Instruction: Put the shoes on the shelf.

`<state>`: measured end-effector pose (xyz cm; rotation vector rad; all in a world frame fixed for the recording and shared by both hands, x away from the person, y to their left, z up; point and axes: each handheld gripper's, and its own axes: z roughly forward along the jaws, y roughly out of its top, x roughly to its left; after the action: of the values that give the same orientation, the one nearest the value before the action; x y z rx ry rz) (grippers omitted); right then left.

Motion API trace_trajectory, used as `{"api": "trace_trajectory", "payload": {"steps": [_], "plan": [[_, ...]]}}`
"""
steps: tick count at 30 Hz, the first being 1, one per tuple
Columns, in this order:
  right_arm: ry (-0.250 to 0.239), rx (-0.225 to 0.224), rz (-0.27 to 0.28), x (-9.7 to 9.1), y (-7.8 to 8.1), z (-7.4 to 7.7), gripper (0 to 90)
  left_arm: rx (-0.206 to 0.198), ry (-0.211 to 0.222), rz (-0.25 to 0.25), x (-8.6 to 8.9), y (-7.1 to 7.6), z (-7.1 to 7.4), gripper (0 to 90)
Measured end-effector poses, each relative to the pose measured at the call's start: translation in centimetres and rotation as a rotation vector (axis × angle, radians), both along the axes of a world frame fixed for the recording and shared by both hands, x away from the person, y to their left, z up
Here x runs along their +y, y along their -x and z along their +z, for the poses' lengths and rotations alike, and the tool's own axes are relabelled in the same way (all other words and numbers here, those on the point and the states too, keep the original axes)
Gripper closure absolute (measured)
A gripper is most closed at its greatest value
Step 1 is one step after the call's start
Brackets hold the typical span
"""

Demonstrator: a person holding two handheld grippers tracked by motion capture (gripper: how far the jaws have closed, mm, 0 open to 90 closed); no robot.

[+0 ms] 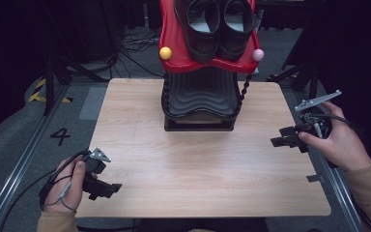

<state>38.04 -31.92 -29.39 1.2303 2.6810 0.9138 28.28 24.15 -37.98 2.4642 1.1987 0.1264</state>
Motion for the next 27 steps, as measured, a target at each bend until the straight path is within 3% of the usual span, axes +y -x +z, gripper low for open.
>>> {"api": "trace_trajectory", "payload": {"steps": [4, 7, 12, 18, 27], "plan": [[0.019, 0.003, 0.054, 0.2, 0.3, -1.9, 39.8, -0.003, -0.006, 0.005, 0.0, 0.0, 0.0, 17.0], [0.034, 0.003, 0.062, 0.2, 0.4, -3.5, 39.8, 0.002, -0.004, 0.007, -0.1, 0.0, -0.2, 17.0], [0.010, 0.003, 0.078, 0.5, 0.5, -5.2, 39.3, 0.006, -0.004, 0.006, -0.3, -0.1, -0.2, 17.0], [0.007, 0.018, 0.106, 0.7, 1.1, -7.4, 37.1, -0.037, -0.006, 0.021, -0.2, -0.3, -0.1, 16.9], [-0.068, 0.037, 0.106, 0.5, 1.0, -11.0, 35.4, -0.023, -0.002, 0.022, -0.3, -0.4, -0.4, 17.0]]}}
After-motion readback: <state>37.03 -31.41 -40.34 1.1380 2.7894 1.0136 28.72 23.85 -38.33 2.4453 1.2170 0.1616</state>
